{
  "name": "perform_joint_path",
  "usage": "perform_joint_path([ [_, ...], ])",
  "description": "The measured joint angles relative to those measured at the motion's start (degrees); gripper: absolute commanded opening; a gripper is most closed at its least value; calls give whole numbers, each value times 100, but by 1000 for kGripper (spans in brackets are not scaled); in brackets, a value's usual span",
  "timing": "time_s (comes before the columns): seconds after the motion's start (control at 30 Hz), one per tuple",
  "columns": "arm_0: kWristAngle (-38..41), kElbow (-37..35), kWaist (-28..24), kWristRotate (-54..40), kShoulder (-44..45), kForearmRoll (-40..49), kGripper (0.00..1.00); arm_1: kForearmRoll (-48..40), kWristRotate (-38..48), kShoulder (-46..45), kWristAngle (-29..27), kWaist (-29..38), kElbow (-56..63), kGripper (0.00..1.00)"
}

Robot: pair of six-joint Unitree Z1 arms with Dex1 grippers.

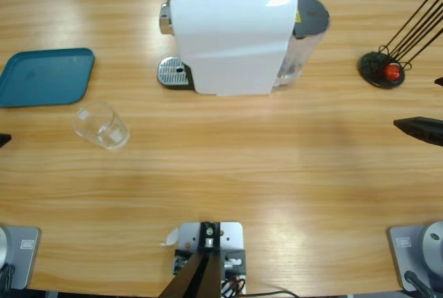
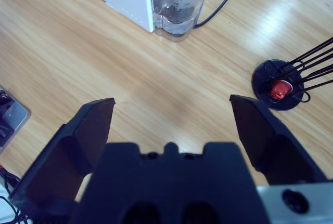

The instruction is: Pour coffee

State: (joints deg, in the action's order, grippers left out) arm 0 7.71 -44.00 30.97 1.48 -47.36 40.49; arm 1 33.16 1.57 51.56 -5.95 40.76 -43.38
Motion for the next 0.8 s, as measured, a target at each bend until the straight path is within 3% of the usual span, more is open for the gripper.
perform_joint_path([
  [0.23,391,-1695,15,900,-1031,963,1000,-1,0,-12,0,-4,0,1000],
  [0.47,405,-2135,-4,2594,-2040,-429,989,-6,0,-146,0,-5,0,1000],
  [0.8,975,-2791,-20,3768,-3608,-1275,942,-6,0,-331,0,-5,1,1000],
])
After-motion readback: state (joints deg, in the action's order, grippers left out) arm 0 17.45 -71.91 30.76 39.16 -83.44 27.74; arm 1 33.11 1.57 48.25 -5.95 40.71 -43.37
